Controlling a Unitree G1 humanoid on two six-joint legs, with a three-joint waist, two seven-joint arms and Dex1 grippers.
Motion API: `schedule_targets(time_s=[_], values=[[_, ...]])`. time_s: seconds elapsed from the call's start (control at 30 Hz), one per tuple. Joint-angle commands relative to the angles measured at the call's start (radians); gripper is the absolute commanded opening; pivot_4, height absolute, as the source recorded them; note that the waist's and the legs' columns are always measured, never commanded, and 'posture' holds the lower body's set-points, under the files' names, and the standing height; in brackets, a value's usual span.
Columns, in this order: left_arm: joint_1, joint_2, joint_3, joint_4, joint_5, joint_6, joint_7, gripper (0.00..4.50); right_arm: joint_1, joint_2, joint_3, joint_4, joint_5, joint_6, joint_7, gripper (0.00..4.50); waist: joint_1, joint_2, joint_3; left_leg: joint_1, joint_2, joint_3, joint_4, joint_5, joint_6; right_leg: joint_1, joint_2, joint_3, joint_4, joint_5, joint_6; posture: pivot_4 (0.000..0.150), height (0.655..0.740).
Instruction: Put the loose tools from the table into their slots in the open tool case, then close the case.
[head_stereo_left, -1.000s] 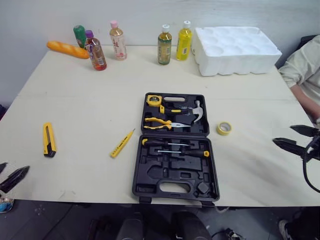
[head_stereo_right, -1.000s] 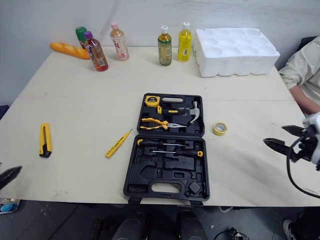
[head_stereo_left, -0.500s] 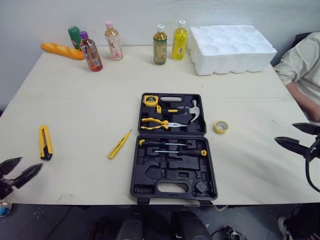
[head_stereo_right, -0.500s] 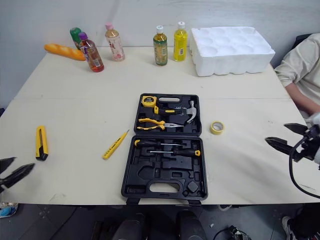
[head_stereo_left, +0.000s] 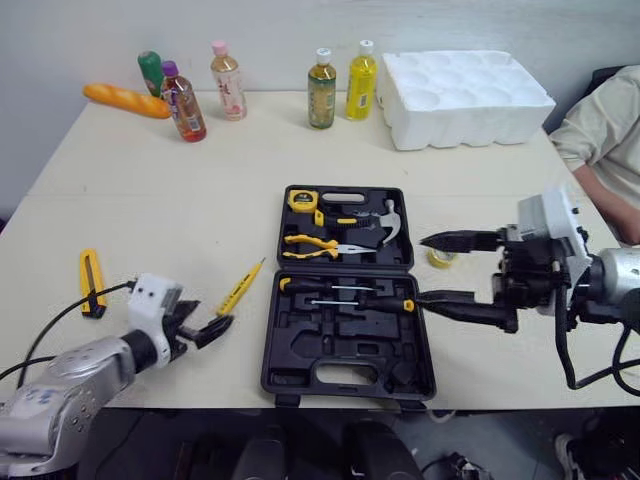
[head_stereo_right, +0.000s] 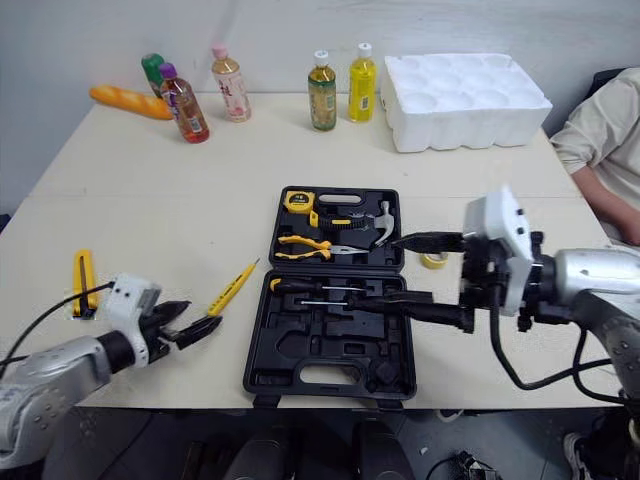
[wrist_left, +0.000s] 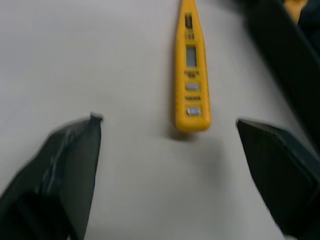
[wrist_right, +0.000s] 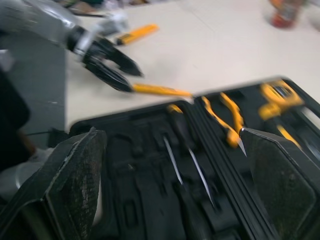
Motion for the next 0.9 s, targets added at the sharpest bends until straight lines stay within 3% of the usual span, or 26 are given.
schedule_targets(time_s=[0.03,0.5,0.6,0.8,0.83,0.9], values=[[-0.070,0.018,-0.067,-0.002,0.049,0.016,0.033,4.50,-0.031,0.006,0.046,-0.021,-0.004,-0.009,0.004,4.41,0.003,0.000,0.000,0.000,0.000,0.000,0.000,0.000,0.000,0.000,0.000,0.000,0.000,0.000,0.000,0.150,0.7400],[-0.200,0.049,-0.360,0.047,0.227,0.012,0.033,4.50,-0.048,0.071,0.157,-0.037,-0.091,-0.057,-0.011,4.41,0.028,0.000,0.000,-0.001,0.000,-0.001,0.001,0.001,-0.002,0.000,0.000,0.000,-0.001,0.000,0.000,0.150,0.7400],[-0.203,0.049,-0.357,0.052,0.237,0.020,0.027,3.62,-0.037,0.081,0.156,-0.046,-0.098,-0.061,-0.023,4.50,0.030,0.000,0.000,-0.001,0.000,-0.001,0.001,0.001,-0.002,0.001,0.000,0.000,-0.003,0.000,0.000,0.150,0.7400],[-0.232,-0.001,-0.318,0.077,0.188,0.044,-0.019,0.88,-0.016,0.090,0.158,-0.053,-0.116,-0.076,-0.041,4.50,0.026,0.000,0.000,-0.001,0.000,-0.001,0.001,0.001,-0.002,0.001,0.000,-0.001,-0.001,0.000,0.000,0.150,0.7400],[-0.243,-0.006,-0.291,0.084,0.176,0.053,-0.025,0.56,-0.014,0.092,0.159,-0.053,-0.123,-0.079,-0.045,4.50,0.026,0.000,0.000,-0.001,0.000,-0.001,0.001,0.001,-0.002,0.001,0.000,-0.001,-0.001,0.000,0.000,0.150,0.7400],[-0.248,0.032,-0.270,0.089,0.183,0.034,-0.060,0.55,-0.007,0.093,0.163,-0.048,-0.142,-0.090,-0.050,4.50,0.026,0.000,0.000,-0.001,0.000,-0.001,0.001,0.001,-0.002,0.001,0.000,-0.001,-0.001,0.000,0.000,0.150,0.7400]])
